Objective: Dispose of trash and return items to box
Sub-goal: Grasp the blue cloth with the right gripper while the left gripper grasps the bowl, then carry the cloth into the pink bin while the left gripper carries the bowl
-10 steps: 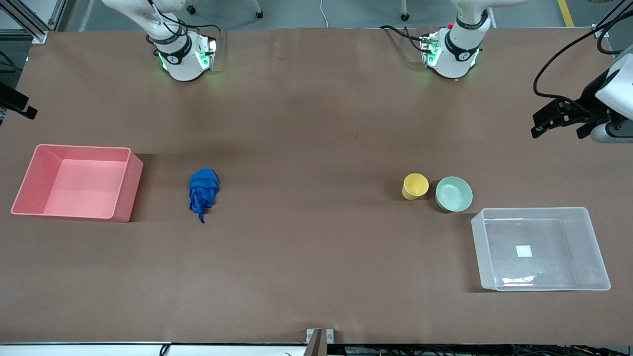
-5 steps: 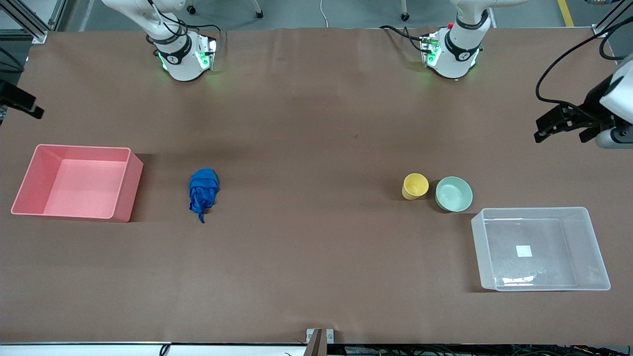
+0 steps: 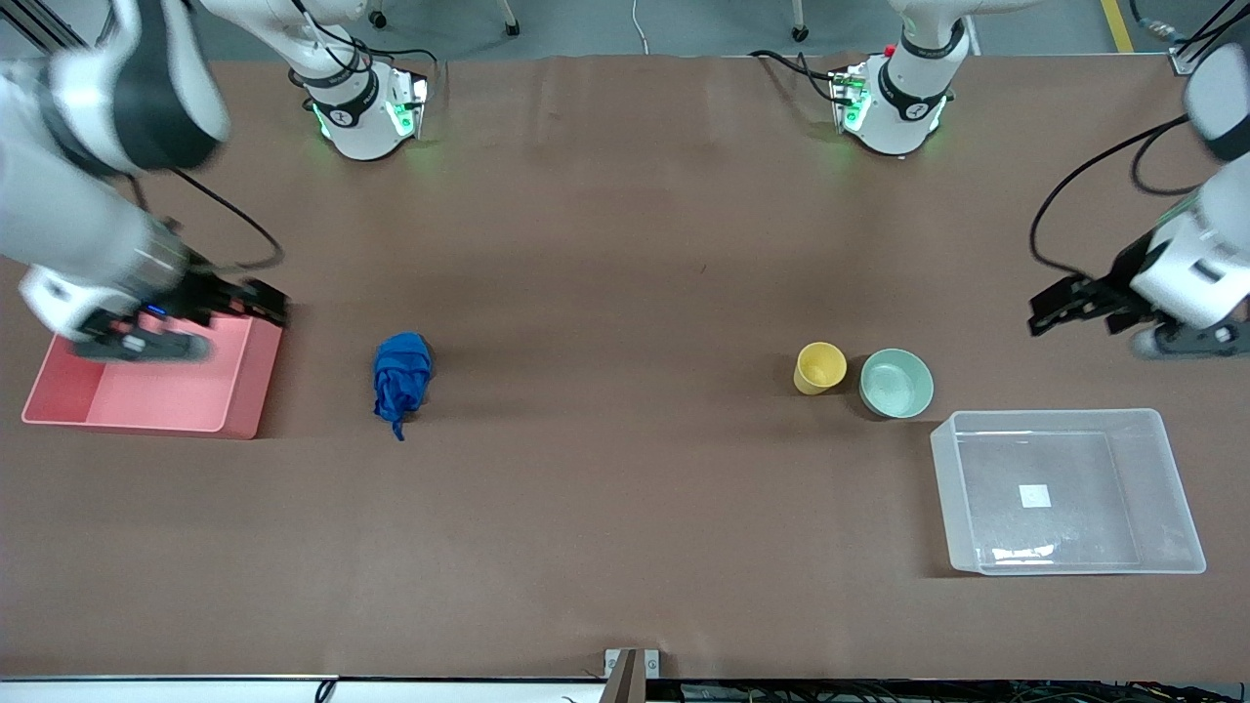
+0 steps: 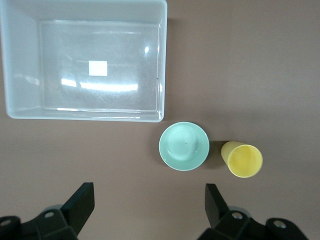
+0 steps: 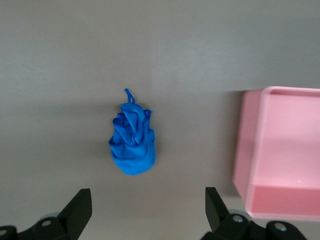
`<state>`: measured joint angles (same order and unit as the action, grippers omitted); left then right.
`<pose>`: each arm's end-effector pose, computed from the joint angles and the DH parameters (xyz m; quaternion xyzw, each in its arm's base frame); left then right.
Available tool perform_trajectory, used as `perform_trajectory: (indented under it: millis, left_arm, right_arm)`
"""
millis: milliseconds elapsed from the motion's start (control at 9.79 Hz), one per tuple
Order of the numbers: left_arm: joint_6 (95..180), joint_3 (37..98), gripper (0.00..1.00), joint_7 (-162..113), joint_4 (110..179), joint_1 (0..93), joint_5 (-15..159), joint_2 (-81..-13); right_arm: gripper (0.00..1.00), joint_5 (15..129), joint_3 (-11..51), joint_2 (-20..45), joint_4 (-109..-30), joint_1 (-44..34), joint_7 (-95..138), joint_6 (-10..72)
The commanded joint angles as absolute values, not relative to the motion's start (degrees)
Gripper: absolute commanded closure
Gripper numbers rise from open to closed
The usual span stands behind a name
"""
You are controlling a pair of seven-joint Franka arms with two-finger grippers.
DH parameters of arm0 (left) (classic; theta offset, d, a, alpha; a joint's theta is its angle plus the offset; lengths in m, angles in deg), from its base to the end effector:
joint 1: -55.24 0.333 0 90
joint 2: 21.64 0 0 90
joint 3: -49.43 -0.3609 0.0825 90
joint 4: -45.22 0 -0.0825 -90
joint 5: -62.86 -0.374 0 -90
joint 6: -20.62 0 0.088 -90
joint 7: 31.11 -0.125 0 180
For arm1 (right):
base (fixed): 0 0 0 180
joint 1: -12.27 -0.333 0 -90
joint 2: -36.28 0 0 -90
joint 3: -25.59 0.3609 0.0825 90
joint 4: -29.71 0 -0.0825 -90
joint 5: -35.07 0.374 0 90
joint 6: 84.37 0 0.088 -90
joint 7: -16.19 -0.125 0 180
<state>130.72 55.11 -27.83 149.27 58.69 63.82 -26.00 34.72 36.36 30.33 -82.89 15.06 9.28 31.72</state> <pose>0.5818 -0.0225 0.5246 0.9997 0.0121 0.0143 0.0124 0.5647 0.0759 0.4495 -0.9997 -0.0104 0.0213 0.0043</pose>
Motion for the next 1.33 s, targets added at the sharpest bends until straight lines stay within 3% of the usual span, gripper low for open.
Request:
perform_trajectory:
  millis: [0, 204, 613, 715, 1022, 1124, 1226]
  left_arm:
    - [135.39, 55.40, 0.02, -28.65, 154.72, 59.02, 64.27, -29.70]
    - [138.98, 55.58, 0.04, -28.65, 156.82, 58.93, 64.18, -33.40]
    - [150.93, 55.67, 0.04, -28.56, 164.37, 58.76, 64.09, -37.81]
    - [155.05, 55.75, 0.04, -28.56, 166.92, 58.67, 64.00, -38.95]
    - [162.45, 55.75, 0.07, -28.56, 168.53, 58.49, 63.48, -44.04]
    - [164.30, 55.75, 0.11, -28.56, 168.44, 58.49, 63.39, -45.53]
    - [165.36, 55.75, 0.16, -28.56, 168.35, 58.49, 63.39, -46.42]
  right_arm:
    - [0.00, 33.57, 37.62, 25.68, -93.57, 14.56, 8.28, 48.09]
    - [0.00, 33.49, 37.63, 18.74, -99.11, 13.68, 8.36, 64.09]
    - [0.00, 32.70, 37.54, 13.35, -100.28, 12.70, 8.63, 70.22]
    - [0.08, 32.35, 37.45, 12.91, -100.28, 12.79, 8.63, 70.23]
    - [0.78, 28.65, 37.36, 12.38, -100.11, 13.93, 8.10, 70.49]
    - [0.95, 28.65, 37.36, 12.38, -100.02, 14.20, 7.32, 70.41]
    - [0.99, 28.65, 37.36, 12.38, -99.84, 14.11, 6.27, 70.23]
